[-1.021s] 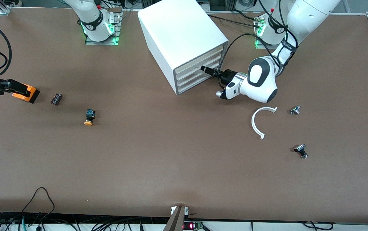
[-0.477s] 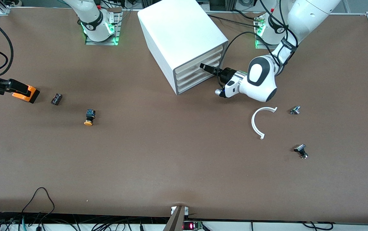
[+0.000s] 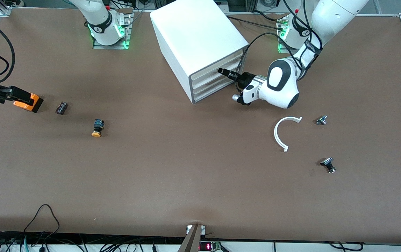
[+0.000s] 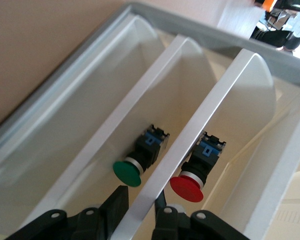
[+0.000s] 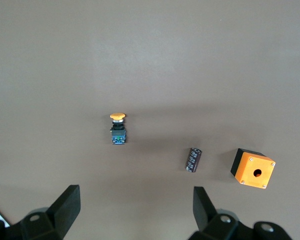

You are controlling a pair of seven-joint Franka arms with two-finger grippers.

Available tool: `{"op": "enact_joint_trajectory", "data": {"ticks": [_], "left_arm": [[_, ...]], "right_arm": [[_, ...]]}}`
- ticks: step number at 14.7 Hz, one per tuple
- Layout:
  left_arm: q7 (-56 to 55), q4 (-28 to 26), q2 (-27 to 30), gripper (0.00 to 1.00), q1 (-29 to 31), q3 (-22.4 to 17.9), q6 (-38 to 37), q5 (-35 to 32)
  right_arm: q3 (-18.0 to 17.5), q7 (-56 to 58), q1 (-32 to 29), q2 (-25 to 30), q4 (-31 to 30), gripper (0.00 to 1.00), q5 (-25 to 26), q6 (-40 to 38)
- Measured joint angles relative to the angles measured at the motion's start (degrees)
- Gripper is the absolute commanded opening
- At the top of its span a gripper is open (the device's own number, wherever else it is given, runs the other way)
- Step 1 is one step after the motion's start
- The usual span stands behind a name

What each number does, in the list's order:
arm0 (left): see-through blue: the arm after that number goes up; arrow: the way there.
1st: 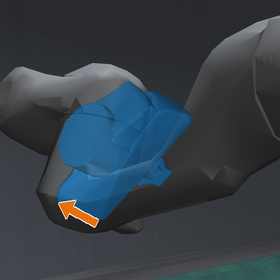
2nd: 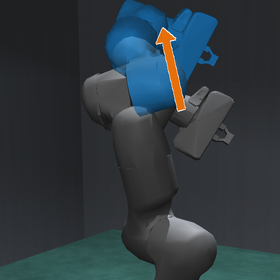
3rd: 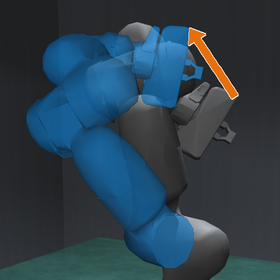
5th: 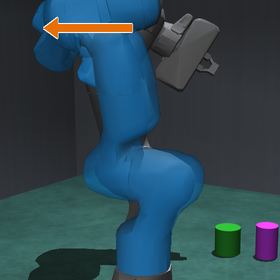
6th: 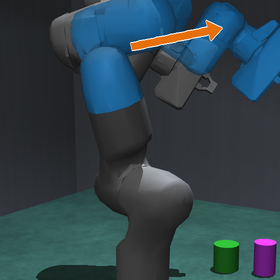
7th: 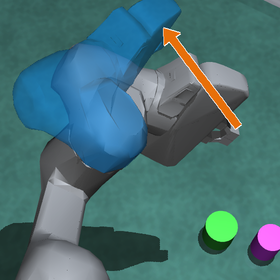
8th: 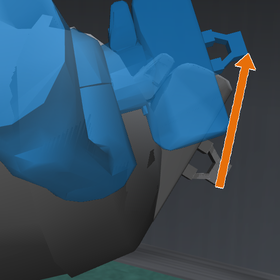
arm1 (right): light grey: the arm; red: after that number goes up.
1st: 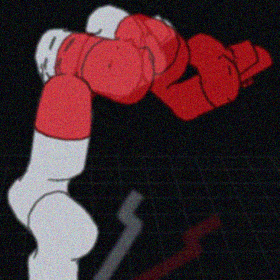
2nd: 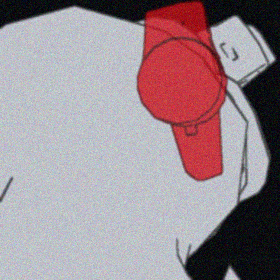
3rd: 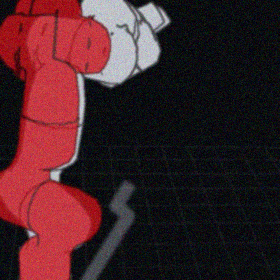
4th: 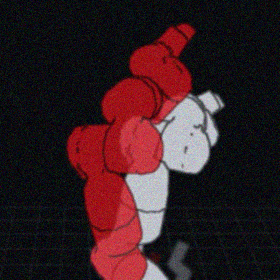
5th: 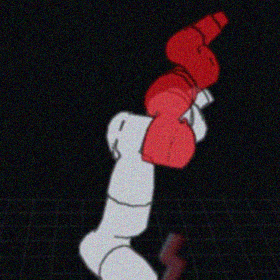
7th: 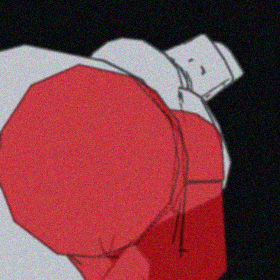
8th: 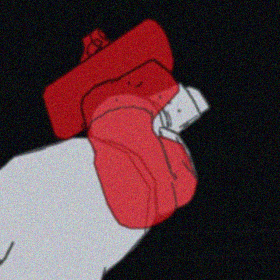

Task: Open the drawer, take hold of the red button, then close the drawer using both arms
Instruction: 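Pull the drawer out of the cabinet with the left gripper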

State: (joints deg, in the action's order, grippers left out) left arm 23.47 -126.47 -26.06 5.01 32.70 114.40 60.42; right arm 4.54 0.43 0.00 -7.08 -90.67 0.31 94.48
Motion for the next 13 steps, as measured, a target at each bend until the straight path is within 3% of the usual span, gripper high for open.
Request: {"op": "enact_joint_trajectory", "data": {"ticks": [5, 6, 7, 13], "left_arm": [[5.68, 4.63, 1.80, 0.00, 4.89, -6.11, 2.88, -6.39], [6.22, 5.93, 1.64, 0.25, 5.50, -7.41, 2.93, -7.40], [6.50, 6.68, 1.45, 0.97, 5.90, -8.09, 2.92, -7.77], [6.87, 7.17, 1.51, 1.00, 5.94, -8.19, 7.63, -9.03]], "right_arm": [[-0.14, 0.01, 0.05, 0.03, 0.00, 1.00, 0.00, 0.00], [-0.15, 0.01, 0.06, 0.04, 0.00, 1.00, 0.00, 0.00], [-0.16, 0.01, 0.05, 0.05, 0.00, 1.00, 0.00, 0.00], [-0.63, 0.01, 0.06, 0.06, 0.00, 1.00, 0.00, 0.05]]}}
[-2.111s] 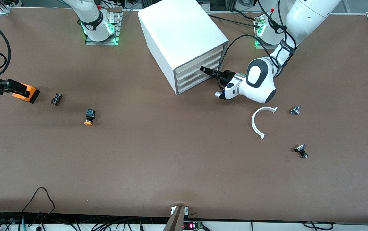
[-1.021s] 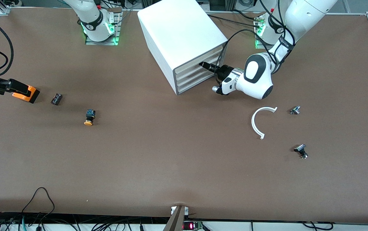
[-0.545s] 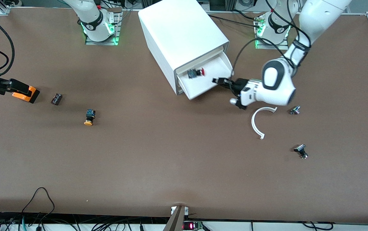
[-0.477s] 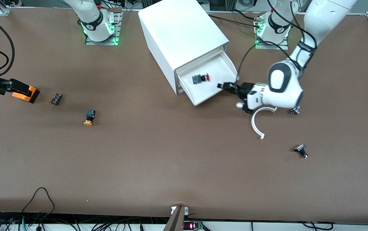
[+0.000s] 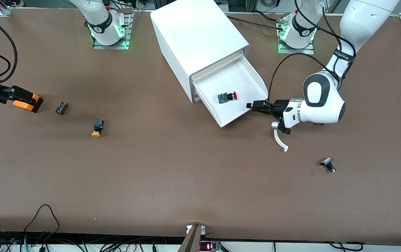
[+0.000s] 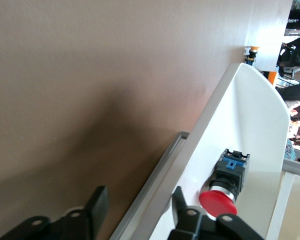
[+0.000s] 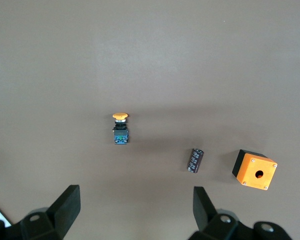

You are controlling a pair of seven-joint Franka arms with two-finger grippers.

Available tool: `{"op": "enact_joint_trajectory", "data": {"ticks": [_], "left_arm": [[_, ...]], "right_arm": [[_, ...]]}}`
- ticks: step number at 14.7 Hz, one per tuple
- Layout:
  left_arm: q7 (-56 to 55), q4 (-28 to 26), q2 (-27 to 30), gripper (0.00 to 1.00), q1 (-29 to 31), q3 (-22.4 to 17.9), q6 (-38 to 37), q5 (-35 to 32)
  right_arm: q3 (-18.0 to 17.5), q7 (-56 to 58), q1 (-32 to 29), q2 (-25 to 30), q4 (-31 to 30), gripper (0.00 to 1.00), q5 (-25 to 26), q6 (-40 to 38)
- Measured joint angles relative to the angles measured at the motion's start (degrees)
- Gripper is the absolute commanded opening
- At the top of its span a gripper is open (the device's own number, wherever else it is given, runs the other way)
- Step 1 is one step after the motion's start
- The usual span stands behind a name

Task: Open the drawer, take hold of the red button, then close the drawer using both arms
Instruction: 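Pull the drawer out of the cabinet with the left gripper, then withdraw the left gripper while the right gripper reaches toward the drawer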

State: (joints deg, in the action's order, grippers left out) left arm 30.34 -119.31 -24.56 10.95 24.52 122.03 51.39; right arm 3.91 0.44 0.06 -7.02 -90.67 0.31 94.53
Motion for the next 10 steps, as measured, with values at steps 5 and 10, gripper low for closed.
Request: {"op": "enact_joint_trajectory", "data": {"ticks": [5, 10], "left_arm": [[-0.40, 4.58, 9.31, 1.00, 4.51, -0.75, 3.46, -17.25], [-1.56, 7.61, 21.53, 1.00, 7.31, -4.38, -0.93, -30.88]], "right_arm": [[-0.21, 0.00, 0.02, 0.01, -0.38, 1.00, -0.07, 2.13], [-1.68, 0.02, 4.67, -0.57, -1.74, 1.00, -0.50, 6.23]]}}
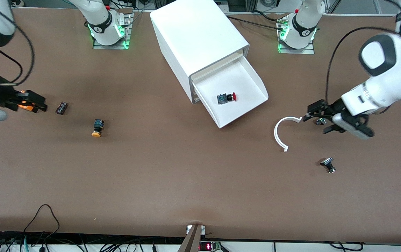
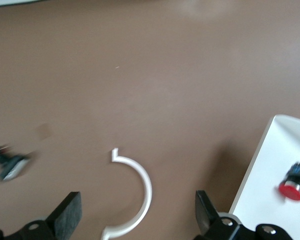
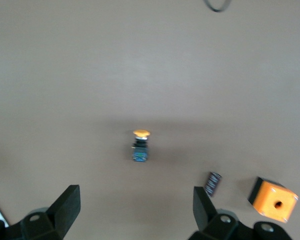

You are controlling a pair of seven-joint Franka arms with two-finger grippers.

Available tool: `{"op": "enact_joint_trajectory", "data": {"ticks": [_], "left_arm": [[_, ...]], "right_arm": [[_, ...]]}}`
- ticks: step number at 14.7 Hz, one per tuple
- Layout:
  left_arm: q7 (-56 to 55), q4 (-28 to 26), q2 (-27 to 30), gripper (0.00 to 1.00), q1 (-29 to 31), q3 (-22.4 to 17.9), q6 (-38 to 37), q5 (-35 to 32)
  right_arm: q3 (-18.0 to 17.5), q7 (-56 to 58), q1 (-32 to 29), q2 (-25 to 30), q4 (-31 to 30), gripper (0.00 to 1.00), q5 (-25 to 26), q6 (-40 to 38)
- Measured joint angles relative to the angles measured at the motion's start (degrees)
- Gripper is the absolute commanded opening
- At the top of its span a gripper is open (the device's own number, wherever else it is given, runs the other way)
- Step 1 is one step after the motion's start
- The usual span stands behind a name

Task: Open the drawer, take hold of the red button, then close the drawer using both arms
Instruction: 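Withdraw the left gripper while the right gripper reaches toward the drawer, then lower the right gripper into the drawer over the red button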

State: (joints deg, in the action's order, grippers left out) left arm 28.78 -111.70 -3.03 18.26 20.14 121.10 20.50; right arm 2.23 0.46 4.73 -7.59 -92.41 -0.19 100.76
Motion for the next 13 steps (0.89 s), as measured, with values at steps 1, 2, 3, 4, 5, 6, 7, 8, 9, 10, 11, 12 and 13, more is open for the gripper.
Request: {"op": "enact_joint_trajectory", "data": {"ticks": [1, 2, 3, 4, 5, 6, 7, 8, 9, 10, 11, 12, 13], "left_arm": [[-2.01, 0.83, 2.11, 1.00, 0.00, -1.29, -3.93, -2.68], [-5.36, 2.34, 3.78, 1.00, 0.00, -2.31, -8.29, -6.57], [-9.66, 4.33, 4.92, 1.00, -0.09, -2.76, -12.45, -10.94], [-14.44, 6.59, 5.59, 1.00, -0.49, -2.82, -16.56, -15.30], [-19.33, 8.55, 5.93, 1.00, -1.38, -2.78, -19.97, -19.24], [-23.71, 9.86, 6.03, 1.00, -2.35, -2.76, -22.22, -22.13], [-26.67, 10.44, 6.02, 1.00, -3.01, -2.72, -23.31, -23.49], [-28.42, 10.51, 5.95, 1.00, -3.34, -2.73, -23.61, -23.98], [-29.15, 10.51, 5.75, 1.00, -3.41, -2.82, -23.64, -24.02], [-29.73, 10.51, 5.46, 1.00, -3.49, -3.13, -23.64, -23.99], [-30.05, 10.56, 5.13, 1.00, -3.86, -3.95, -23.64, -23.86], [-30.30, 10.80, 4.67, 1.00, -4.61, -5.42, -23.66, -23.61], [-30.34, 11.36, 3.98, 1.00, -5.59, -7.38, -23.82, -23.17]], "right_arm": [[-0.17, -0.01, 1.58, -0.52, -0.12, 1.00, -0.01, 0.32], [-0.26, 0.00, 3.19, -1.26, -0.15, 1.00, -0.18, 0.70], [-0.32, 0.02, 4.90, -2.07, -0.14, 1.00, -0.87, 1.10], [-0.41, 0.06, 6.87, -2.96, -0.12, 1.00, -2.37, 1.68], [-0.51, 0.07, 9.23, -3.90, -0.01, 1.00, -4.24, 2.73], [-0.64, 0.08, 11.89, -4.86, 0.24, 1.00, -5.70, 4.43], [-0.74, 0.08, 14.84, -5.88, 0.54, 1.00, -6.52, 6.42], [-0.82, 0.03, 18.12, -7.00, 0.96, 1.00, -6.80, 8.34], [-0.91, -0.08, 21.37, -8.06, 1.42, 1.00, -6.83, 9.91], [-0.95, -0.10, 24.64, -9.27, 1.96, 1.00, -6.83, 11.22], [-0.96, -0.10, 27.68, -10.58, 2.70, 1.00, -6.83, 12.29], [-0.97, 0.12, 30.41, -12.09, 3.79, 1.00, -6.82, 13.23], [-0.94, 0.75, 33.12, -14.05, 5.64, 1.00, -6.78, 13.94]]}}
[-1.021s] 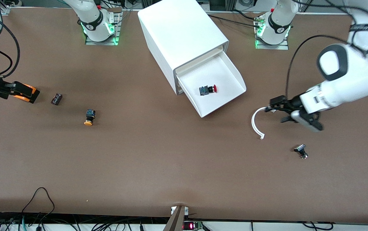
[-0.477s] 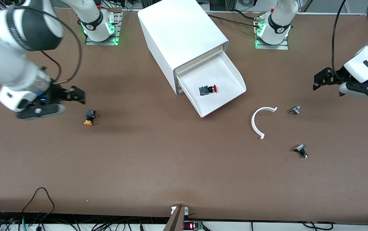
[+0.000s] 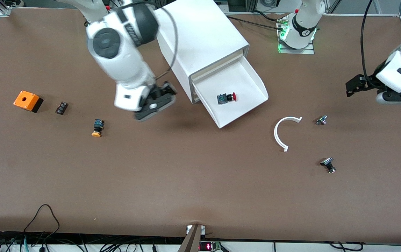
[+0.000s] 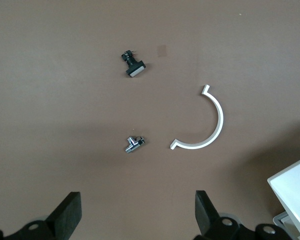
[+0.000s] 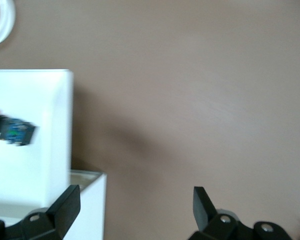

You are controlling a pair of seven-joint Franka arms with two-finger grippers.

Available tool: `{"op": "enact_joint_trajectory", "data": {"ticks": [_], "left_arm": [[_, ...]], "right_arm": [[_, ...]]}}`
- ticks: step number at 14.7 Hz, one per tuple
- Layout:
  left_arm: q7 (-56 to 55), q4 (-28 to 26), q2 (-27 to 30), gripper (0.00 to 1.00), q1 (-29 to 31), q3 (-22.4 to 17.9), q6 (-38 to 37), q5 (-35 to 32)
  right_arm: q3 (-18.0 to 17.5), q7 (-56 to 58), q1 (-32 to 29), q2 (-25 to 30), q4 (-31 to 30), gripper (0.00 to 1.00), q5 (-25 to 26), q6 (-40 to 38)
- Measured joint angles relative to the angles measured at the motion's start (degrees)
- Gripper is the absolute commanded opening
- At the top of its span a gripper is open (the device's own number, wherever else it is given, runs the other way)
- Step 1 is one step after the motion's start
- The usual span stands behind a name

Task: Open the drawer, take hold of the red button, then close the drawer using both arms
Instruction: 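Lower the right gripper into the drawer over the red button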

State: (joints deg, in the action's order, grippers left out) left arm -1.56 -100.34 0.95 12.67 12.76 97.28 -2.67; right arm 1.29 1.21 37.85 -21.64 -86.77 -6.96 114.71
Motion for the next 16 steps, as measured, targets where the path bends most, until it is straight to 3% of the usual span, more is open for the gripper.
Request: {"op": "enact_joint_trajectory", "data": {"ticks": [7, 10, 16], "left_arm": [[-0.21, 2.03, -1.81, 1.00, -1.19, -1.85, -0.83, 0.83], [-0.23, 2.06, -1.84, 1.00, -1.19, -1.97, -0.83, 0.89], [-0.23, 2.08, -1.87, 1.00, -1.21, -1.98, -0.84, 1.48]], "right_arm": [[0.31, 9.37, 10.26, -15.99, 20.07, 1.00, 3.04, 1.83], [0.35, 20.45, 11.11, -18.82, 21.89, 1.00, 3.00, 3.02], [-0.52, 28.44, 13.83, -21.02, 21.38, 1.00, 3.10, 4.99]]}}
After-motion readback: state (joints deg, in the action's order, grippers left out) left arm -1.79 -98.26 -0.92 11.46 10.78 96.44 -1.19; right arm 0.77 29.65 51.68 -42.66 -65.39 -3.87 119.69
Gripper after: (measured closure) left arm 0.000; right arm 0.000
